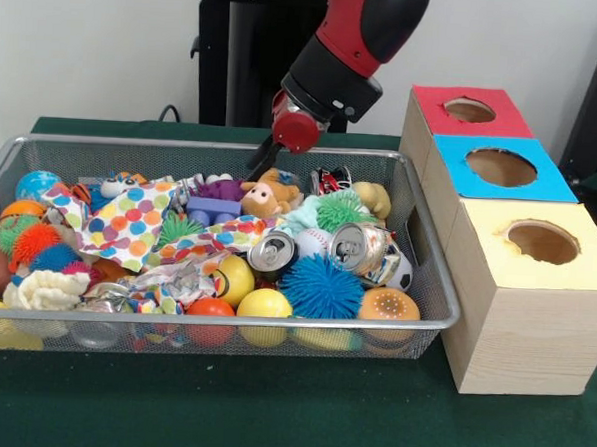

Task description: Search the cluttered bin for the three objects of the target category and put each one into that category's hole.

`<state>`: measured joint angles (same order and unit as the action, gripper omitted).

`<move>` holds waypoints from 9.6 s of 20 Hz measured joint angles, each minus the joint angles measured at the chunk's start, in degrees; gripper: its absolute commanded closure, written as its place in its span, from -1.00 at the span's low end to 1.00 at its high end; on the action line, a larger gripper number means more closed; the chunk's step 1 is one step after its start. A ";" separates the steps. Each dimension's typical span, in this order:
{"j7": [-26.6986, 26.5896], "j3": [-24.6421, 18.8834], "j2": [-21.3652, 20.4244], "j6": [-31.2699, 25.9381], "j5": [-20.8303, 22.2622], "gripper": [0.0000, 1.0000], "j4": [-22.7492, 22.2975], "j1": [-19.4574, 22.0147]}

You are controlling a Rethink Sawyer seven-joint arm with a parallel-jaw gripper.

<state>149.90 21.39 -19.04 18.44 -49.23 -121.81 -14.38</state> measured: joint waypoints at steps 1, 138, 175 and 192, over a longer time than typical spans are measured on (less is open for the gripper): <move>0.08 -0.01 0.12 0.21 -0.32 -1.00 -0.02 -0.32; 0.10 24.56 -3.97 -37.17 15.16 1.00 6.49 -11.60; 0.10 26.96 -8.19 -60.61 41.19 1.00 27.62 -6.06; 0.10 25.99 -8.10 -66.56 49.30 1.00 36.50 -4.34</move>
<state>150.00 47.39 -27.14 -48.12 0.07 -85.31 -18.72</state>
